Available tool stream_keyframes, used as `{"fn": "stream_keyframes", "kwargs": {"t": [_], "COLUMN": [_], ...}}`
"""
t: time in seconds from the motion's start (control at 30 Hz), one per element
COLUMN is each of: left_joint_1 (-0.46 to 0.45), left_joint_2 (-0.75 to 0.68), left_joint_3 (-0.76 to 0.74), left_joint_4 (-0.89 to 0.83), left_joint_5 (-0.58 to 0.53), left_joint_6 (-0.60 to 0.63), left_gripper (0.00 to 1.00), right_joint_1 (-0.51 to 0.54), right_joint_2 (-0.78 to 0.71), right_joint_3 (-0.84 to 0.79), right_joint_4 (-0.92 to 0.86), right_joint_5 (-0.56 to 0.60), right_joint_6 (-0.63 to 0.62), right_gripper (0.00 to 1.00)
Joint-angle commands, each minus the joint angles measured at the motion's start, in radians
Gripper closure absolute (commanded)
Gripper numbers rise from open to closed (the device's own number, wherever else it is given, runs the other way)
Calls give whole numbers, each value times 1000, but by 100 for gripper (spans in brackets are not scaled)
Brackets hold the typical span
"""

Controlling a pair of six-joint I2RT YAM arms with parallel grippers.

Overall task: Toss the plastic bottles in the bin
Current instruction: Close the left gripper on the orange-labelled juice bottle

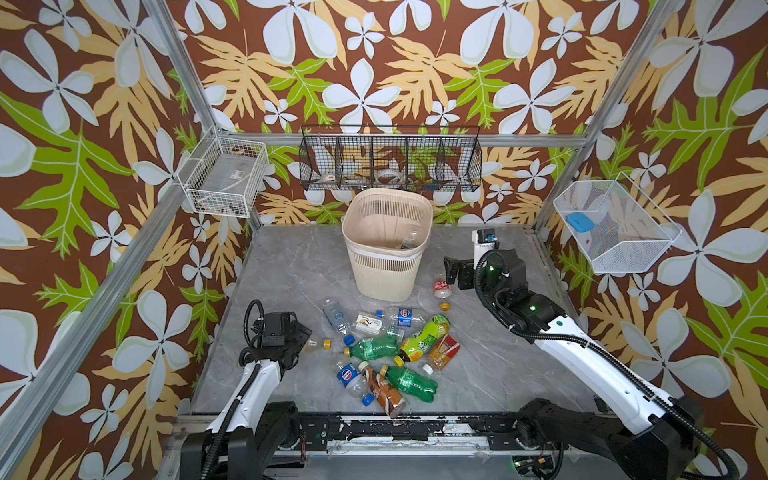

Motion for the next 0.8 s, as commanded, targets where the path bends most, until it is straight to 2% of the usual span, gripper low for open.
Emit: {"fn": "stream_keyframes", "kwargs": {"t": [0.0, 0.4, 0.57, 0.77], "left_joint_1": [5, 11, 11, 11], "left_joint_2": [-6, -202, -316, -354], "left_joint_3": [-4, 65, 136, 218], "left_joint_4": [37, -1, 44, 79], "left_joint_5": [30, 53, 103, 171], "left_joint_6": [14, 40, 74, 99], "left_gripper": [28, 43, 46, 48], "right_joint_1": [0, -2, -5, -8], "right_joint_2": [-1, -7, -24, -27], "right_joint_3": [0, -3, -19, -29], "right_joint_4": [27, 41, 59, 71], "right_joint_5": [5, 14, 32, 33], "right_joint_6": [-8, 9, 24, 36], "right_gripper": [0, 0, 0, 0]}}
